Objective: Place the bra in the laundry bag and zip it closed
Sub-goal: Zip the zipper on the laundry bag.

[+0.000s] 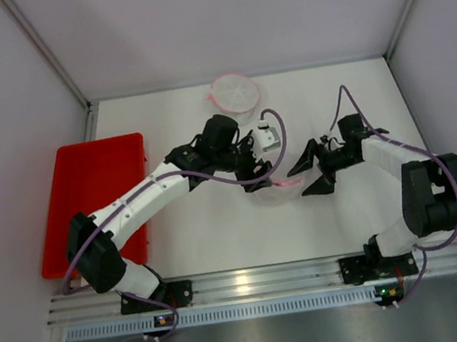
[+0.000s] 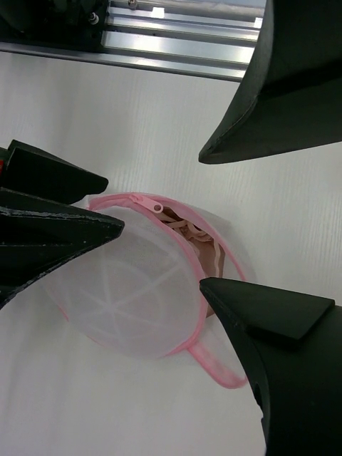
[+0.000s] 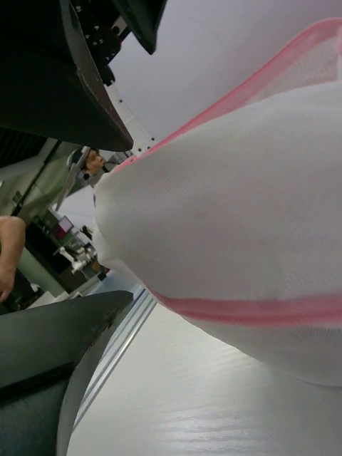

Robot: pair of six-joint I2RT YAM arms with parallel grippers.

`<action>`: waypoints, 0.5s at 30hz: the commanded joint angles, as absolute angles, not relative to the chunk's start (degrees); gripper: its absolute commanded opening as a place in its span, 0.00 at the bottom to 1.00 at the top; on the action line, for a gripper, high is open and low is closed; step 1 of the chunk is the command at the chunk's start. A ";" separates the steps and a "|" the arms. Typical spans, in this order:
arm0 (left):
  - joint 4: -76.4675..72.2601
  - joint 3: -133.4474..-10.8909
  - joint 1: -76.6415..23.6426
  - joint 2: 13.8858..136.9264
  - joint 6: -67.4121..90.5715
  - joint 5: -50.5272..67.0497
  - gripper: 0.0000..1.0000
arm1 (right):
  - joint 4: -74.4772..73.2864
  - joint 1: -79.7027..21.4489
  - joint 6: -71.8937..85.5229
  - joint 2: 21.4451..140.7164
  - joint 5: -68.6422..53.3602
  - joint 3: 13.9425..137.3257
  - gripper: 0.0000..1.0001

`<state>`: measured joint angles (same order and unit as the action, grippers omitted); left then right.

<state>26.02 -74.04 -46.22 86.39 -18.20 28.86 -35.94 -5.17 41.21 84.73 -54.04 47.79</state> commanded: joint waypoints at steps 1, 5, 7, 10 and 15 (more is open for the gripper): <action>24.96 -75.15 -46.14 83.77 -19.51 28.48 0.70 | -33.14 -6.50 45.44 87.18 -53.62 49.66 0.78; 24.96 -74.01 -46.14 82.09 -18.72 26.72 0.72 | -30.94 -7.38 46.14 89.64 -53.26 49.66 0.32; 25.05 -72.87 -45.79 80.96 -17.59 27.07 0.73 | -29.89 -8.26 44.92 89.65 -53.00 51.58 0.13; 25.05 -71.02 -44.04 79.20 -17.22 30.57 0.74 | -22.12 -9.57 44.21 87.64 -51.77 52.82 0.00; 25.05 -66.98 -43.07 76.38 -16.44 33.48 0.75 | 3.20 -10.72 52.55 80.86 -49.56 45.72 0.00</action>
<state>26.00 -68.88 -43.44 79.13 -17.54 29.71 -17.37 -9.67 47.48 85.43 -50.78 47.90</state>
